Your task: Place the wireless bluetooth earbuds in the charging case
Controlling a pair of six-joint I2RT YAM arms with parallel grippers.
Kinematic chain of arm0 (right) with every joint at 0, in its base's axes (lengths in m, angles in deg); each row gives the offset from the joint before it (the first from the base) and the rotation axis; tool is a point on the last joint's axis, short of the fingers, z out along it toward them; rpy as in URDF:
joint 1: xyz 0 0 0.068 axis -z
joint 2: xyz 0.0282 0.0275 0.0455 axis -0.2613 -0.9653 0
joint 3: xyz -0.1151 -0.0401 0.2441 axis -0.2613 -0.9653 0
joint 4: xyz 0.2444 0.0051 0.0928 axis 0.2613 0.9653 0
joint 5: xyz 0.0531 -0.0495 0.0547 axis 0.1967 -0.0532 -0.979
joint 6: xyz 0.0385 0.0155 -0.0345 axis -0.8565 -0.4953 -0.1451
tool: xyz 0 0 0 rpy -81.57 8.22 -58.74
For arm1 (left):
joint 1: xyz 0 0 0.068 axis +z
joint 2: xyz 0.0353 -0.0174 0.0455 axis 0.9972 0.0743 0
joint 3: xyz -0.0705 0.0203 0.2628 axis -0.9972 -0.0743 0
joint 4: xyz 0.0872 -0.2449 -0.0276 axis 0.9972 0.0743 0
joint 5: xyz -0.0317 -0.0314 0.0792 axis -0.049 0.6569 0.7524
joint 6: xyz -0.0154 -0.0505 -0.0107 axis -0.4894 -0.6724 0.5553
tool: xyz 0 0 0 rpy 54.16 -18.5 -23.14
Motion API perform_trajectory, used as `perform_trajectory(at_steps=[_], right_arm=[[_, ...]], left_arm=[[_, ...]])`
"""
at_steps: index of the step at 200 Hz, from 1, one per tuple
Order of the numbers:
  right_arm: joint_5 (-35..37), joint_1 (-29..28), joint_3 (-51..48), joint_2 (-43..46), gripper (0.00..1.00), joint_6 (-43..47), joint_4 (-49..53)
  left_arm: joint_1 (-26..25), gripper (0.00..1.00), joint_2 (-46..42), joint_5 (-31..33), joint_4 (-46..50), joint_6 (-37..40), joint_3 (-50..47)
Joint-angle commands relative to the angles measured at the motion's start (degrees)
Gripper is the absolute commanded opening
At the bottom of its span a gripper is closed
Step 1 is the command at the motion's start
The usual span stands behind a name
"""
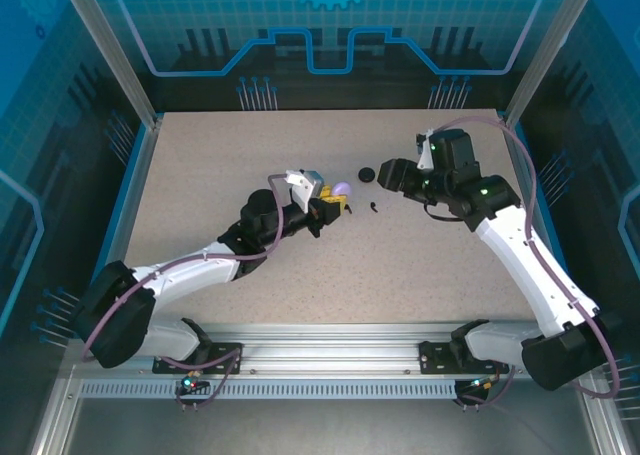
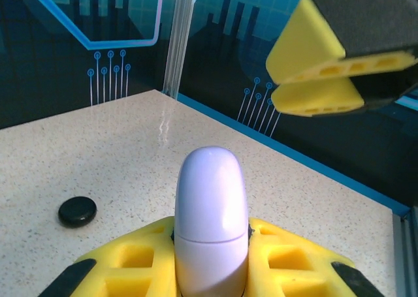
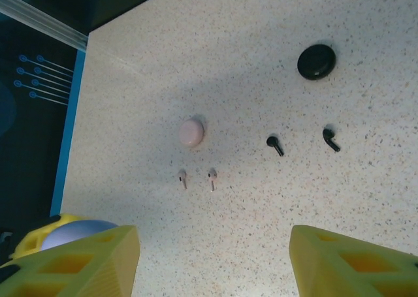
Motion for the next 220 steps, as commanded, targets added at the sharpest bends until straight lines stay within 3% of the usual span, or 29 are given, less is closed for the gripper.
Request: perform_trajectory(at_steps=[1, 19, 68, 113, 161, 195, 220], right_arm=[[-1.57, 0.23, -1.4, 0.64, 0.63, -0.53, -1.93], [-2.45, -0.36, -0.81, -0.25, 0.58, 0.01, -2.7], [1.87, -6.78, 8.02, -5.76, 0.28, 4.33, -0.24], [9.93, -13.3, 10.72, -8.26, 0.25, 6.85, 1.45], [14.59, -19.62, 4.05, -8.23, 0.21, 4.83, -0.61], [15.29, -20.16, 0.14, -7.15, 0.2, 2.3, -2.68], [16.75, -18.02, 1.43, -5.72, 0.31, 1.75, -2.35]], left_arm=[[-0.9, 0.0, 0.52, -1.41, -1.87, -2.28, -0.59], [-1.89, 0.0, 0.7, -2.26, -2.83, -0.46, -0.83], [-3.51, 0.0, 0.88, -2.74, -2.33, 4.63, 0.05], [-3.59, 0.0, 0.45, -2.3, -1.05, 5.94, 1.97], [-3.58, 0.0, 0.57, -0.54, -2.87, 5.18, 3.19], [-3.51, 0.0, 0.82, -0.43, -3.19, 5.2, 4.36], [-3.55, 0.0, 1.87, -0.94, -2.93, 5.03, 4.62]])
